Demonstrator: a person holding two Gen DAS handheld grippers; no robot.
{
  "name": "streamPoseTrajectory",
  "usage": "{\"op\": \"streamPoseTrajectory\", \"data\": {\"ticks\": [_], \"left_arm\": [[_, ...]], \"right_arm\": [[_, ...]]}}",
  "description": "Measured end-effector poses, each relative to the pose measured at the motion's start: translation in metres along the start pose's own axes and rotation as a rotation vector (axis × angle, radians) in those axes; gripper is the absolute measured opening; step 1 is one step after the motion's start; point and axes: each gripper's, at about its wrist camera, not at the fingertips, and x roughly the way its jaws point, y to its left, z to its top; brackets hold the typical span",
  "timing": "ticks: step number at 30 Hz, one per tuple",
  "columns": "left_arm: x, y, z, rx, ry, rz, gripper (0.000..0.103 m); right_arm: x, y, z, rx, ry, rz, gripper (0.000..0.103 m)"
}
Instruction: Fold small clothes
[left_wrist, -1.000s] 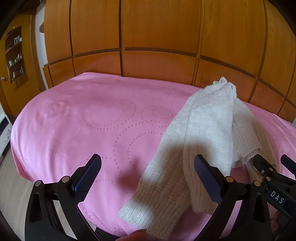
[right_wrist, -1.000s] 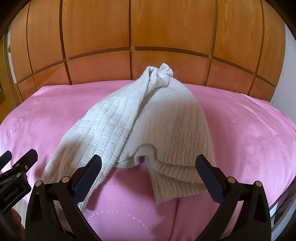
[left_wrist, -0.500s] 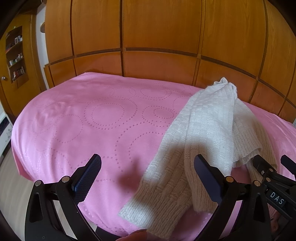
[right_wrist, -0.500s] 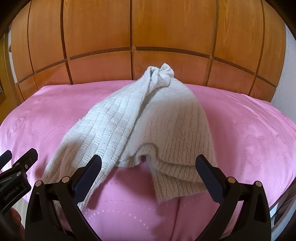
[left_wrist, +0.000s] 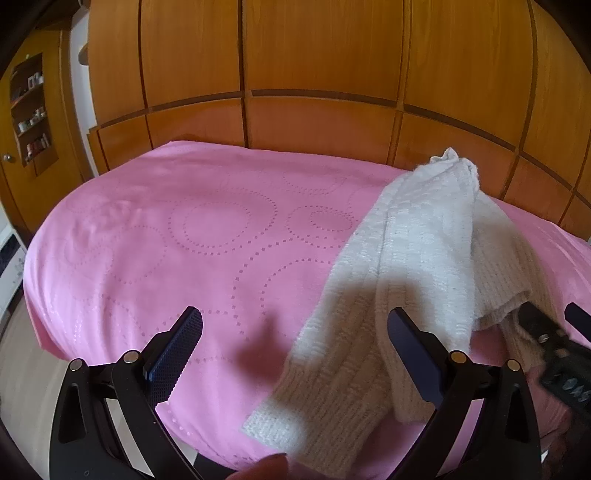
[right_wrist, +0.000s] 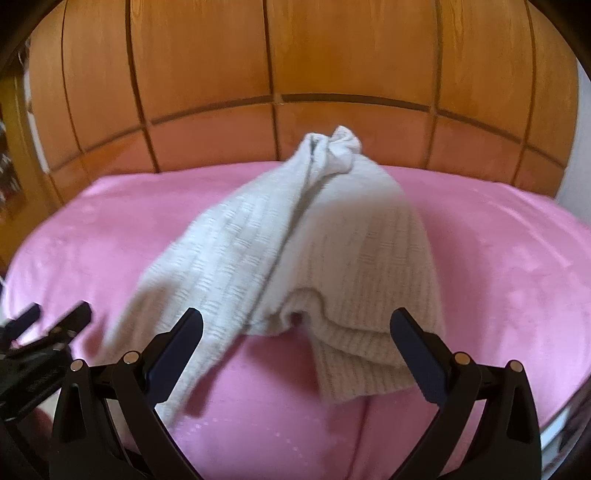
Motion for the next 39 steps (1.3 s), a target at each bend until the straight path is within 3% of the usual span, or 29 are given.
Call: {"op": "streamPoseTrajectory", "data": {"ticks": [3, 7, 8, 11, 13, 18, 19, 20, 21, 24, 27, 30, 31, 34, 38, 39], "left_arm": [[0.008, 0.009, 0.002, -0.009, 0.018, -0.012, 0.099], [0.019, 0.03, 0.0, -0.062, 0.062, -0.011, 0.099], [0.022, 0.038, -0.001, -0.08, 0.072, -0.012, 0.099], [0.028, 0.051, -0.004, -0.126, 0.102, -0.041, 0.099], [0.029, 0.055, -0.006, -0.107, 0.116, -0.05, 0.098], [0.03, 0.046, -0.014, -0.023, 0.146, -0.077, 0.093], [0.031, 0.043, -0.016, -0.002, 0.15, -0.086, 0.091], [0.033, 0.039, -0.018, 0.022, 0.16, -0.102, 0.09], [0.035, 0.036, -0.02, 0.034, 0.156, -0.117, 0.086], [0.043, 0.028, -0.025, 0.066, 0.186, -0.147, 0.085], [0.048, 0.023, -0.027, 0.084, 0.199, -0.159, 0.085], [0.054, 0.02, -0.031, 0.087, 0.212, -0.167, 0.085], [0.056, 0.019, -0.032, 0.085, 0.218, -0.168, 0.08], [0.058, 0.016, -0.032, 0.091, 0.224, -0.174, 0.07], [0.064, 0.011, -0.025, 0.136, 0.235, -0.171, 0.053], [0.065, 0.009, -0.023, 0.146, 0.234, -0.18, 0.045]], "right_arm": [[-0.002, -0.01, 0.006, 0.052, 0.006, 0.126, 0.101], [0.004, -0.008, 0.017, 0.068, 0.038, 0.247, 0.073], [0.008, -0.004, 0.022, 0.059, 0.047, 0.255, 0.065], [0.027, 0.01, 0.033, 0.027, 0.08, 0.235, 0.06], [0.045, 0.012, 0.038, 0.035, 0.116, 0.234, 0.059], [0.11, 0.024, 0.035, 0.02, 0.304, 0.188, 0.056], [0.114, 0.026, 0.034, 0.019, 0.301, 0.184, 0.051], [0.112, 0.029, 0.035, 0.014, 0.292, 0.21, 0.027], [0.109, 0.032, 0.037, 0.01, 0.291, 0.244, 0.012], [0.089, 0.038, 0.045, -0.044, 0.251, 0.294, 0.01], [0.056, 0.02, 0.069, -0.048, 0.154, 0.293, 0.01], [0.028, -0.012, 0.095, -0.047, 0.045, 0.213, 0.01], [0.021, -0.025, 0.105, -0.05, 0.014, 0.164, 0.01], [0.011, -0.075, 0.124, -0.067, -0.056, -0.048, 0.01], [0.024, -0.142, 0.139, -0.035, -0.069, -0.303, 0.01], [0.031, -0.168, 0.142, -0.013, -0.058, -0.38, 0.01]]}}
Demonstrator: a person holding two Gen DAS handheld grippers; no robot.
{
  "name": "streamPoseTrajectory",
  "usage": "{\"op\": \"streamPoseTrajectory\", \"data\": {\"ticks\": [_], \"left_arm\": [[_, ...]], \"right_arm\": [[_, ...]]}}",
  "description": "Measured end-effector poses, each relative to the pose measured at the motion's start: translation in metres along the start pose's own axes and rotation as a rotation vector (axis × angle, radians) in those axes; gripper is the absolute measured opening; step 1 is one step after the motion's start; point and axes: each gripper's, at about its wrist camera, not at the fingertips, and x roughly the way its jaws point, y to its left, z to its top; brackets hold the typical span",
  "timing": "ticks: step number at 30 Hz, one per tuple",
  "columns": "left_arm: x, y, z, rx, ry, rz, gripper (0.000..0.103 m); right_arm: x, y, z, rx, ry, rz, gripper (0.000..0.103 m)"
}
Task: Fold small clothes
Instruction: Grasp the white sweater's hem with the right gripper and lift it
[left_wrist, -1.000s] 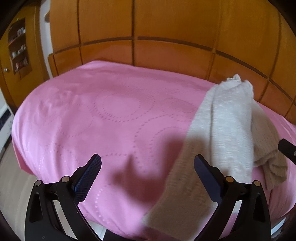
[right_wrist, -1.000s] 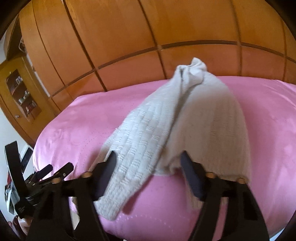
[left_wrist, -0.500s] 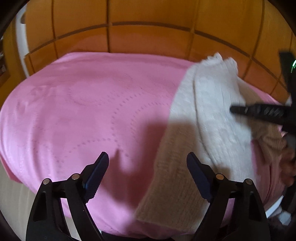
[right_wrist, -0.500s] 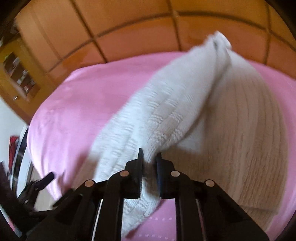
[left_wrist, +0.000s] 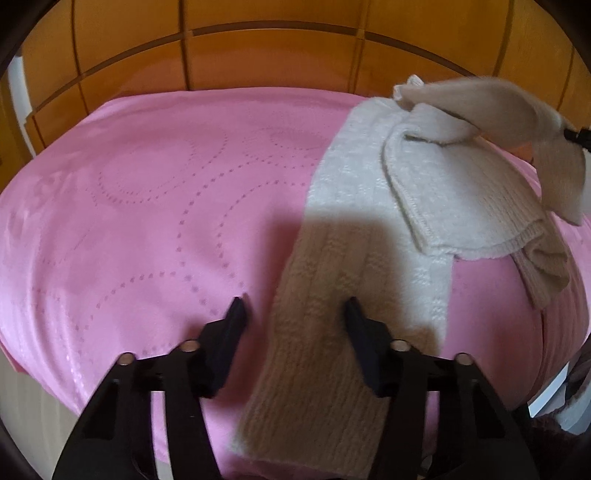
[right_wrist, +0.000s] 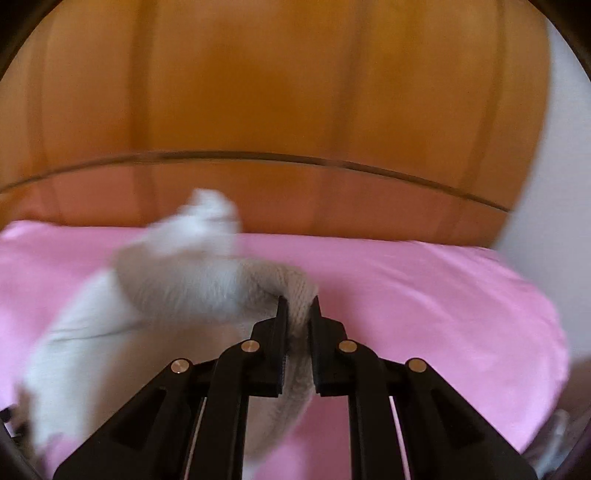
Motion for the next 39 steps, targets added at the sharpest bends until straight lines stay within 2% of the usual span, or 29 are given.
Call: {"op": "streamPoseTrajectory", "data": {"ticks": [1, 2, 4, 8, 9, 13, 15, 17, 18, 19, 20, 21, 24, 26, 29, 31, 32, 34, 35, 36, 37, 38, 39], "left_arm": [[0.0, -0.001, 0.002, 0.011, 0.001, -0.009, 0.034], [0.002, -0.005, 0.003, 0.016, 0.0, -0.014, 0.031], [0.002, -0.009, 0.006, 0.026, 0.0, -0.015, 0.014], [0.003, -0.004, 0.017, 0.021, 0.004, -0.024, 0.012], [0.003, 0.002, 0.021, 0.008, 0.001, -0.012, 0.011], [0.001, 0.031, 0.039, -0.062, -0.02, 0.052, 0.01], [0.001, 0.047, 0.051, -0.086, -0.038, 0.102, 0.009], [0.005, 0.065, 0.068, -0.099, -0.059, 0.179, 0.008], [0.007, 0.072, 0.074, -0.104, -0.068, 0.227, 0.0], [0.011, 0.083, 0.085, -0.117, -0.076, 0.283, 0.0], [0.013, 0.097, 0.094, -0.154, -0.083, 0.32, 0.0], [0.013, 0.105, 0.1, -0.179, -0.084, 0.329, 0.0], [0.01, 0.124, 0.12, -0.218, -0.115, 0.372, 0.0], [0.003, 0.127, 0.124, -0.237, -0.137, 0.339, 0.0], [-0.003, 0.119, 0.119, -0.245, -0.158, 0.302, 0.0], [-0.005, 0.108, 0.113, -0.243, -0.151, 0.262, 0.003], [-0.005, 0.103, 0.109, -0.239, -0.141, 0.234, 0.01], [-0.007, 0.092, 0.1, -0.238, -0.137, 0.195, 0.046], [-0.01, 0.087, 0.094, -0.237, -0.148, 0.175, 0.053], [-0.013, 0.081, 0.091, -0.234, -0.16, 0.157, 0.059], [-0.014, 0.076, 0.088, -0.227, -0.165, 0.147, 0.059], [-0.014, 0.071, 0.085, -0.217, -0.164, 0.135, 0.059], [-0.015, 0.065, 0.082, -0.202, -0.158, 0.118, 0.059]], "right_arm": [[0.015, -0.017, 0.002, 0.023, 0.021, -0.054, 0.01], [0.028, -0.031, 0.004, 0.044, 0.042, -0.087, 0.01], [0.06, -0.066, 0.006, 0.091, 0.099, -0.174, 0.01], [0.114, -0.107, 0.0, 0.067, 0.187, -0.377, 0.01], [0.129, -0.118, -0.002, 0.056, 0.22, -0.439, 0.009], [0.159, -0.16, -0.019, 0.09, 0.31, -0.571, 0.005], [0.167, -0.182, -0.027, 0.144, 0.355, -0.58, 0.006], [0.166, -0.198, -0.035, 0.205, 0.377, -0.536, 0.009], [0.162, -0.199, -0.036, 0.204, 0.368, -0.53, 0.017], [0.157, -0.197, -0.035, 0.196, 0.349, -0.52, 0.024], [0.149, -0.191, -0.035, 0.189, 0.331, -0.503, 0.039], [0.141, -0.187, -0.035, 0.192, 0.312, -0.462, 0.047], [0.109, -0.163, -0.038, 0.21, 0.265, -0.281, 0.047], [0.089, -0.14, -0.04, 0.254, 0.271, -0.099, 0.047], [0.056, -0.085, -0.053, 0.324, 0.314, 0.316, 0.047], [0.043, -0.048, -0.063, 0.347, 0.362, 0.507, 0.047], [0.035, -0.021, -0.071, 0.346, 0.392, 0.618, 0.047], [0.027, 0.015, -0.083, 0.351, 0.431, 0.735, 0.047], [0.026, 0.03, -0.087, 0.357, 0.453, 0.782, 0.047], [0.025, 0.049, -0.092, 0.367, 0.474, 0.825, 0.047], [0.025, 0.063, -0.095, 0.372, 0.482, 0.836, 0.046], [0.025, 0.077, -0.097, 0.38, 0.486, 0.837, 0.04], [0.028, 0.081, -0.094, 0.385, 0.483, 0.839, 0.038]]}}
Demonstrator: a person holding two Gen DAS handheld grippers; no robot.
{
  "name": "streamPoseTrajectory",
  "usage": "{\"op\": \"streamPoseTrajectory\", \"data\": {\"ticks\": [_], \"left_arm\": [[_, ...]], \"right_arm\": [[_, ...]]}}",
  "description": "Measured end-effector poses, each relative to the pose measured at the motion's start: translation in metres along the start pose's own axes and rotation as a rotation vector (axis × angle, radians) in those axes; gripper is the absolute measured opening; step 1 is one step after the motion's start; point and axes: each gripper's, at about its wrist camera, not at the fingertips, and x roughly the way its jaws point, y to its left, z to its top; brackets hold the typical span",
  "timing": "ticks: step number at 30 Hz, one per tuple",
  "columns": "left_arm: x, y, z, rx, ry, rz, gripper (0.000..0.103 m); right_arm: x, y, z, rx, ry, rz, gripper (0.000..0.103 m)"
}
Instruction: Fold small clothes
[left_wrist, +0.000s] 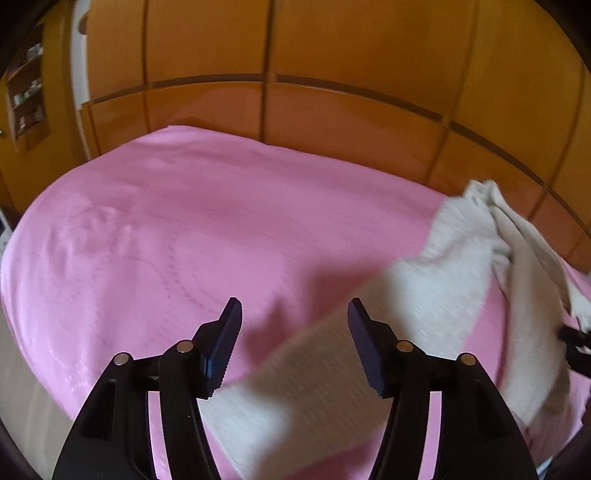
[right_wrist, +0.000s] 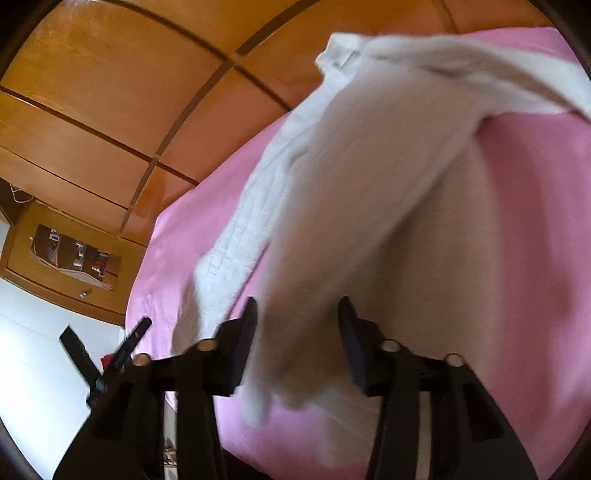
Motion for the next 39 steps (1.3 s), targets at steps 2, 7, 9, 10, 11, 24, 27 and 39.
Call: {"op": "streamPoseTrajectory", "data": {"ticks": [2, 7, 9, 10, 11, 24, 27, 39], "left_arm": [[-0.004, -0.007, -0.005, 0.008, 0.0, -0.03, 0.059], [-0.007, -0.023, -0.021, 0.032, 0.031, -0.146, 0.059], [-0.005, -0.035, -0.029, 0.037, 0.064, -0.225, 0.059], [-0.003, -0.043, -0.032, 0.047, 0.08, -0.259, 0.059], [-0.001, -0.055, -0.036, 0.069, 0.098, -0.289, 0.059], [0.043, -0.163, -0.048, 0.053, 0.329, -0.641, 0.052], [0.053, -0.185, -0.048, 0.041, 0.373, -0.696, 0.052], [0.03, -0.155, -0.026, 0.053, 0.261, -0.646, 0.002]], "right_arm": [[0.002, 0.01, 0.001, -0.029, -0.043, -0.056, 0.021], [-0.049, -0.001, 0.009, -0.052, -0.175, -0.146, 0.005], [-0.076, -0.002, 0.01, -0.099, -0.23, -0.213, 0.005], [-0.088, -0.006, 0.011, -0.113, -0.247, -0.241, 0.005], [-0.104, -0.013, 0.012, -0.12, -0.272, -0.284, 0.005], [-0.134, -0.138, 0.034, 0.021, -0.282, -0.598, 0.005], [-0.119, -0.145, 0.037, 0.015, -0.248, -0.597, 0.005], [-0.159, -0.103, 0.029, -0.089, -0.297, -0.501, 0.005]]}}
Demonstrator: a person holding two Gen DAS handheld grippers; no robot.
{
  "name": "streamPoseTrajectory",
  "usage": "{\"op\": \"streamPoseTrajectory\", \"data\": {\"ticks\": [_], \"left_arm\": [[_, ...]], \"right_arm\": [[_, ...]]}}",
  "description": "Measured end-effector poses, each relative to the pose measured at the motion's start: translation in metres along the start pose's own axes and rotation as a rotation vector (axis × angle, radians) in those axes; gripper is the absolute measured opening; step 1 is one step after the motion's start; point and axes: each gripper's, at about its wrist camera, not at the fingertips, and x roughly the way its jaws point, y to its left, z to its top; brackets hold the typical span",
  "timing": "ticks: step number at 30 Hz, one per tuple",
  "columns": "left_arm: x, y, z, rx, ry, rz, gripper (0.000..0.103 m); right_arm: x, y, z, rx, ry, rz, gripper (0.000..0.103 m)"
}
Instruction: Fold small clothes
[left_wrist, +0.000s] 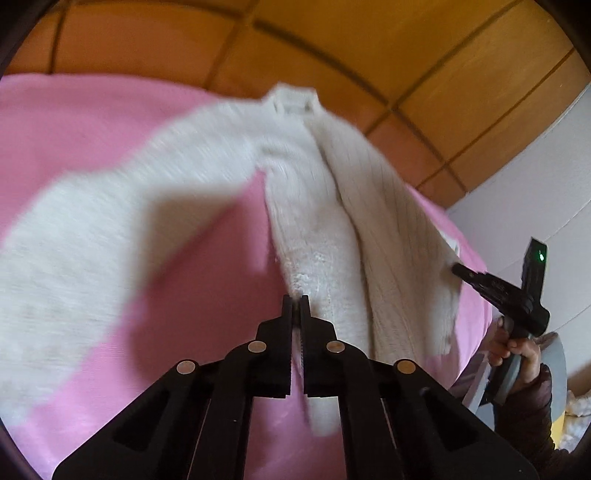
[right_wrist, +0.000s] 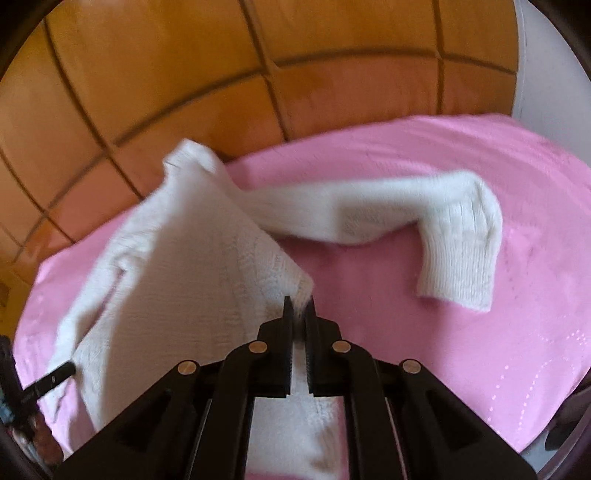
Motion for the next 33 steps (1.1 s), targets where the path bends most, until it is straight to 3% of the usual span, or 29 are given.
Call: {"op": "streamPoseTrajectory", "data": {"ticks": [9, 12, 16, 18, 21, 22, 23, 25, 29, 30, 32, 33], "left_arm": [[-0.129, 0.045, -0.015, -0.088, -0.125, 0.074, 0.001], [-0.155, 0.05, -0.03, -0.097, -0.133, 0.095, 0.001], [-0.144, 0.059, -0.046, -0.142, -0.081, 0.127, 0.001], [-0.128, 0.059, -0.052, -0.137, -0.038, 0.122, 0.001], [-0.112, 0.056, -0.053, -0.097, -0.033, 0.225, 0.002], [-0.113, 0.06, -0.053, -0.111, -0.038, 0.223, 0.003], [-0.114, 0.063, -0.052, -0.126, -0.043, 0.236, 0.008], [-0.128, 0.078, -0.055, -0.171, -0.072, 0.274, 0.031], [-0.159, 0.115, -0.059, -0.275, -0.15, 0.411, 0.034], [-0.166, 0.127, -0.061, -0.307, -0.161, 0.483, 0.034], [-0.171, 0.14, -0.063, -0.336, -0.176, 0.52, 0.036], [-0.172, 0.149, -0.064, -0.352, -0.17, 0.52, 0.045]], "right_arm": [[-0.077, 0.038, -0.024, -0.054, -0.069, 0.113, 0.004], [-0.083, 0.033, -0.042, -0.046, -0.034, 0.08, 0.002], [-0.056, 0.019, -0.072, -0.031, 0.094, -0.018, 0.0], [-0.046, 0.01, -0.082, 0.009, 0.132, -0.023, 0.0], [-0.04, 0.019, -0.088, -0.002, 0.144, -0.007, 0.005], [-0.039, 0.026, -0.088, -0.013, 0.141, 0.003, 0.007], [-0.038, 0.032, -0.087, -0.024, 0.137, 0.012, 0.015], [-0.036, 0.042, -0.088, -0.055, 0.119, 0.034, 0.029], [-0.019, 0.09, -0.094, -0.143, 0.135, 0.11, 0.039], [-0.012, 0.104, -0.097, -0.176, 0.143, 0.126, 0.041], [0.0, 0.131, -0.101, -0.226, 0.16, 0.16, 0.043], [0.006, 0.141, -0.105, -0.241, 0.17, 0.179, 0.044]]}}
